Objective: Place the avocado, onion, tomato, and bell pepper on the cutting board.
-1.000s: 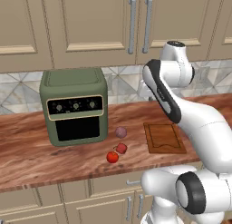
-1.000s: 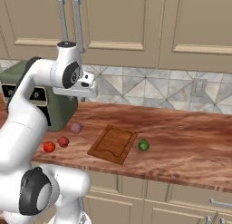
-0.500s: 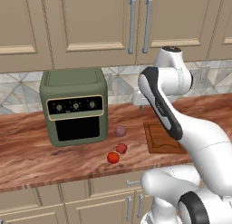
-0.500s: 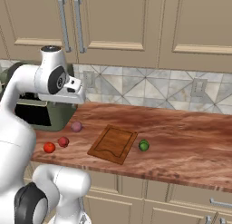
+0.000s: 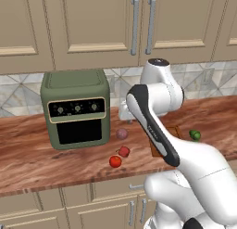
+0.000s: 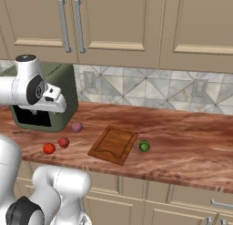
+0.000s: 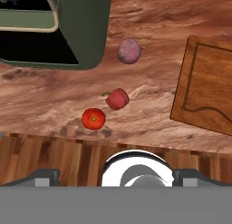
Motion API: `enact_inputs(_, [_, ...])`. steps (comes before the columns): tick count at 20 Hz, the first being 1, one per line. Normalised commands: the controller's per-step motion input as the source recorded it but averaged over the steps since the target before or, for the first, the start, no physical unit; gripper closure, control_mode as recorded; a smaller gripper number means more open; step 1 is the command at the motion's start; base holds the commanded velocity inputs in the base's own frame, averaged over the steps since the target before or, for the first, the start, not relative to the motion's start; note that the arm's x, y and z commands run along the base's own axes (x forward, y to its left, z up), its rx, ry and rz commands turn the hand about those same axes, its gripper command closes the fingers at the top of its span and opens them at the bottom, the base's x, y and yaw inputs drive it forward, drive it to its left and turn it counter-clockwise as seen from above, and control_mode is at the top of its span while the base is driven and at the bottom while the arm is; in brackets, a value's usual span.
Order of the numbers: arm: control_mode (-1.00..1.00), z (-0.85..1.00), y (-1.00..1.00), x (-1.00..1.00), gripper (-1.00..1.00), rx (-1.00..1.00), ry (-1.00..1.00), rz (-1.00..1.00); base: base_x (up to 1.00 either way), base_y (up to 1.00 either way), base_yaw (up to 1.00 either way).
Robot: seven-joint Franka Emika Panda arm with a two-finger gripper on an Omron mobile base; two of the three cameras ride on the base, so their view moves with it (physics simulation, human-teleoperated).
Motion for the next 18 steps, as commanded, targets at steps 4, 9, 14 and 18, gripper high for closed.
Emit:
enact_inputs(4, [-1.0, -0.27, 0.4, -0.16, -1.0, 0.0, 0.0, 0.0, 0.0, 0.0, 0.0])
enact_inputs(9, [-1.0, -0.32, 0.34, -0.02, -1.0, -0.02, 0.01, 0.03, 0.0, 0.0, 0.0])
enact_inputs(14, [-1.0, -0.42, 0.26, 0.13, -1.0, -0.01, 0.01, 0.04, 0.0, 0.0, 0.0])
enact_inputs(18, [-1.0, -0.44, 0.08, 0.19, -1.0, 0.0, 0.0, 0.02, 0.0, 0.0, 0.0])
